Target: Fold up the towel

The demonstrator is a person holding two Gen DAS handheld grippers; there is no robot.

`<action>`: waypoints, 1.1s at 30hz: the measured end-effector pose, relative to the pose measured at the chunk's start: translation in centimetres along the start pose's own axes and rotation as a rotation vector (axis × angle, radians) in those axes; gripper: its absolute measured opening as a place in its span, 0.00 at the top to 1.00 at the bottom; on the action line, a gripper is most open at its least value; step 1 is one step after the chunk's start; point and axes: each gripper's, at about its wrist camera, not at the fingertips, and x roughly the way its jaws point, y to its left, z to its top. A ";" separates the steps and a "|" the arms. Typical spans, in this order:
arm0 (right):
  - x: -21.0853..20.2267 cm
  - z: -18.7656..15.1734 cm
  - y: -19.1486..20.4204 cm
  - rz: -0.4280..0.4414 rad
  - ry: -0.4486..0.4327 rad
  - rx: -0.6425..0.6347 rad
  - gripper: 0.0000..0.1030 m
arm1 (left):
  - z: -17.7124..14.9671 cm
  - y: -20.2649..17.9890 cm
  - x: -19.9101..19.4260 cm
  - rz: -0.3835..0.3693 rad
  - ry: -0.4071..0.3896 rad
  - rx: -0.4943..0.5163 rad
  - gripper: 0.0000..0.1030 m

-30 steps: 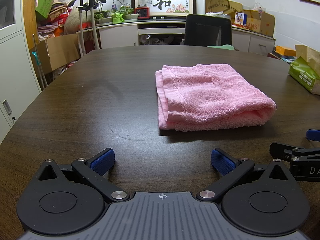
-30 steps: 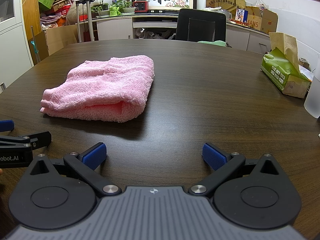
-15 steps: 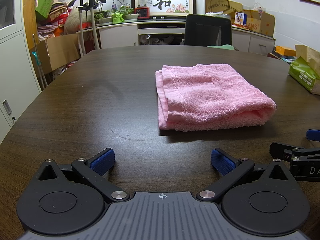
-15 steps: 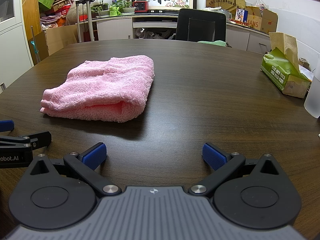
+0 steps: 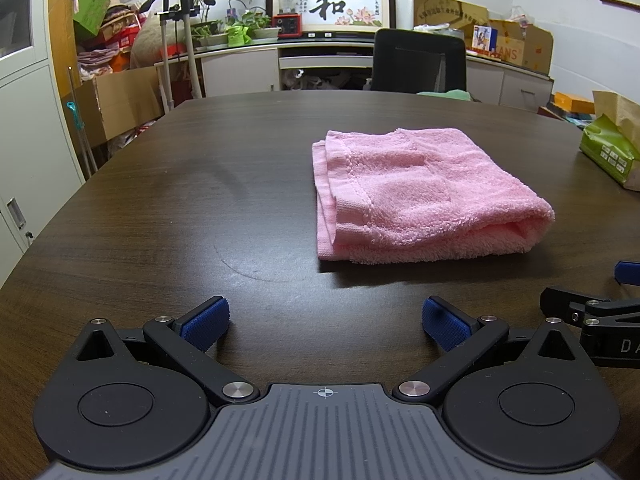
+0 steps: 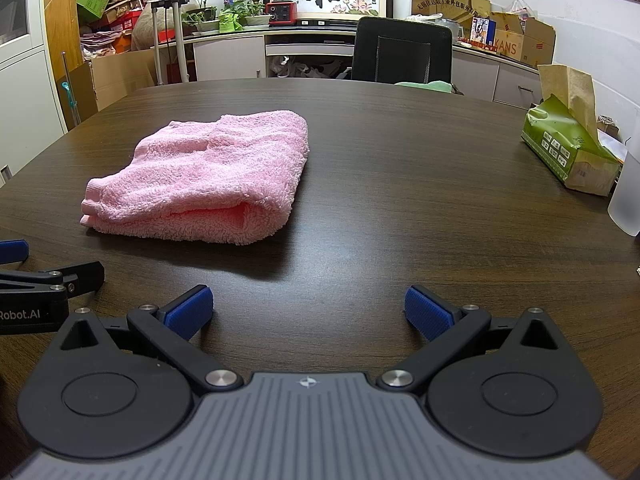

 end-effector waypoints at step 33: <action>1.3 0.5 -6.5 -0.178 -0.008 0.147 0.00 | 1.8 6.4 1.3 0.102 0.024 -0.099 0.00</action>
